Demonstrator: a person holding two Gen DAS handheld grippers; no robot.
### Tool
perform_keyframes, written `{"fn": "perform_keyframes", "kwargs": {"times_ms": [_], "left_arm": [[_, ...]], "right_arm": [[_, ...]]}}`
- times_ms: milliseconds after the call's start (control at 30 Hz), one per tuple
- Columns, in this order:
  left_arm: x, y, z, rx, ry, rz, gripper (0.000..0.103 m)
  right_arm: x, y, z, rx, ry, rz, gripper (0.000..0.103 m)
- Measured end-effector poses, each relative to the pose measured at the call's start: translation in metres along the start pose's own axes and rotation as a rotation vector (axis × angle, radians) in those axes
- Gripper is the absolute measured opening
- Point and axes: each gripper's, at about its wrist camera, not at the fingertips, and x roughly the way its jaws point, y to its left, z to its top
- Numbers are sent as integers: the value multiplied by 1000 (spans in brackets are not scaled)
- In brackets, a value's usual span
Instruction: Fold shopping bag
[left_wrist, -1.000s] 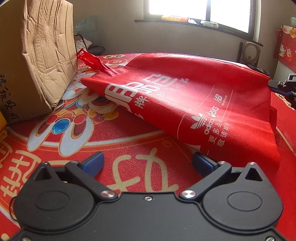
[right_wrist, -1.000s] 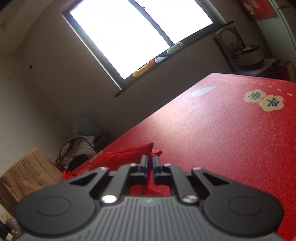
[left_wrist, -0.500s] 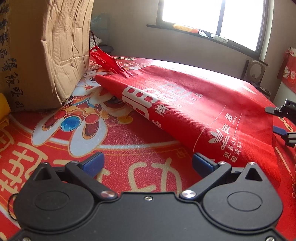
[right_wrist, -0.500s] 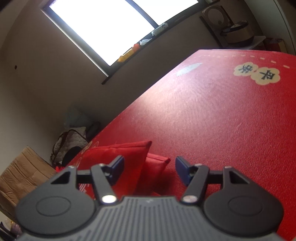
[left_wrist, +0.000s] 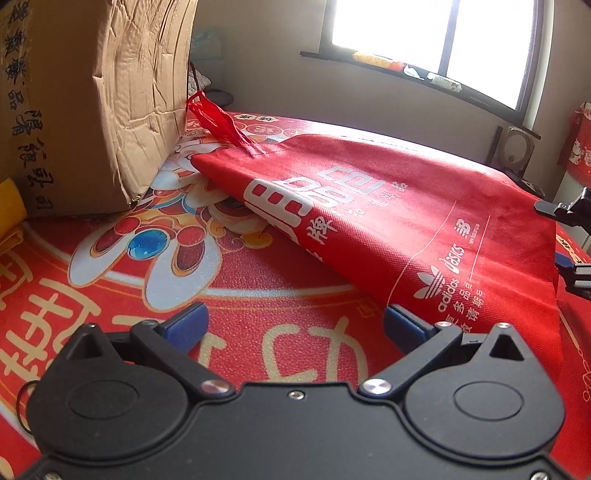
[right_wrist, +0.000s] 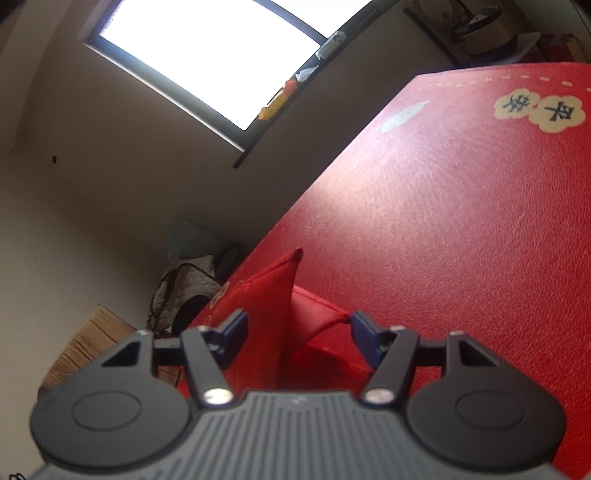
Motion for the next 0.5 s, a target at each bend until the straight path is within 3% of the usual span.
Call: {"fn": "perform_keyframes", "kwargs": {"times_ms": [100,200,333,500], "left_arm": [[-1,-1,0,2,1,9,103],[-1,0,-1,-11,-2,19,103],[-1,1,-1,-19,-3,22,103],[-1,0,-1,-10,-5,26,103]], "right_arm": [[0,6,2,-20,-31,25,62],[-5,9,2,6,-72,116,62],[-3,19,-2,3,-32,172,63],[8,25,-20,4,86,216,63]]}}
